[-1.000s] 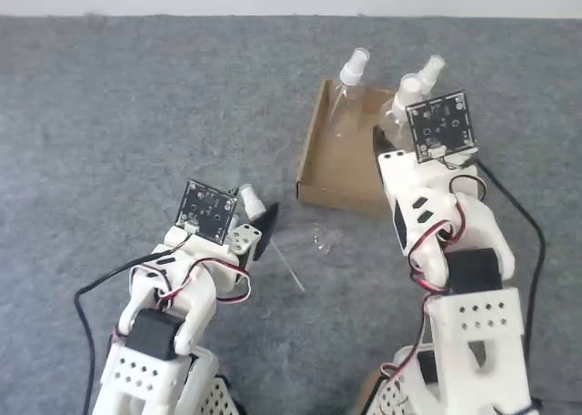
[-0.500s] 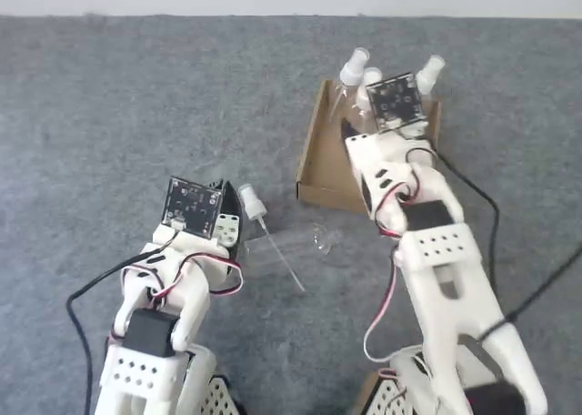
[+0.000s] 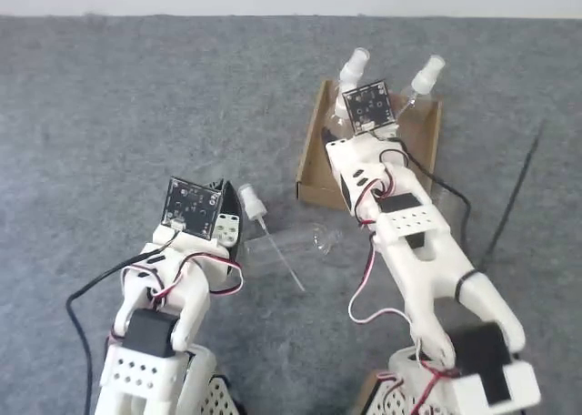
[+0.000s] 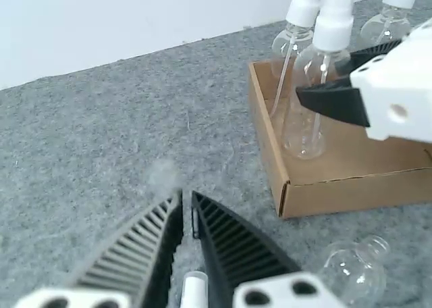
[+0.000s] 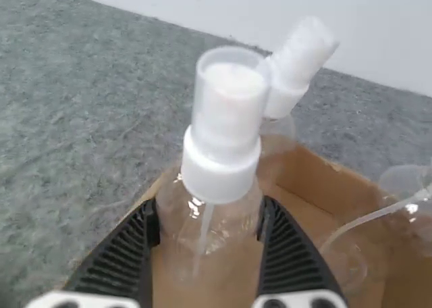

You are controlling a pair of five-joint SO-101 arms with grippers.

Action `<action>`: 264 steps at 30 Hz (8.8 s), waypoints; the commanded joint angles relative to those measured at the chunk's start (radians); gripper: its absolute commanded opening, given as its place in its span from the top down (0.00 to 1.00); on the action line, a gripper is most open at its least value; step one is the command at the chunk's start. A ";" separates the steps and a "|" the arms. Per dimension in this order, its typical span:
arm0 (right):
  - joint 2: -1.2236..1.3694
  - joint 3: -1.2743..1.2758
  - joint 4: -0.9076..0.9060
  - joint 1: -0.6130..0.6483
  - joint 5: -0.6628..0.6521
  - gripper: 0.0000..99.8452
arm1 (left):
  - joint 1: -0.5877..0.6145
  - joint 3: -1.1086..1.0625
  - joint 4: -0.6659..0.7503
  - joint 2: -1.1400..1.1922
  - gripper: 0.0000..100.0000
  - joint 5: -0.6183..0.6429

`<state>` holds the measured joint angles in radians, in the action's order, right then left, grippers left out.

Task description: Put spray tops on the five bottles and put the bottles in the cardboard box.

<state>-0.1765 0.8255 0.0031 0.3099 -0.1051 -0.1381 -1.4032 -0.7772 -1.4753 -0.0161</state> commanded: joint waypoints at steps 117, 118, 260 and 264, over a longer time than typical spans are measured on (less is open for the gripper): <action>-0.309 -0.026 -0.791 0.509 0.612 0.66 | 0.405 0.085 0.086 -0.008 0.99 0.068; -0.298 -0.026 -0.789 0.509 0.626 0.66 | 0.397 0.084 0.084 -0.008 0.99 0.066; -0.186 0.002 -1.055 -0.464 -0.133 0.82 | 0.285 0.028 0.086 -0.015 0.99 0.063; -0.188 0.005 -1.055 -0.542 -0.219 0.90 | 0.285 0.028 0.086 -0.011 0.99 0.063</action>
<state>-0.3176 0.8332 -1.0725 -0.1565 -0.2509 0.1550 -1.3771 -0.7204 -1.4753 0.0437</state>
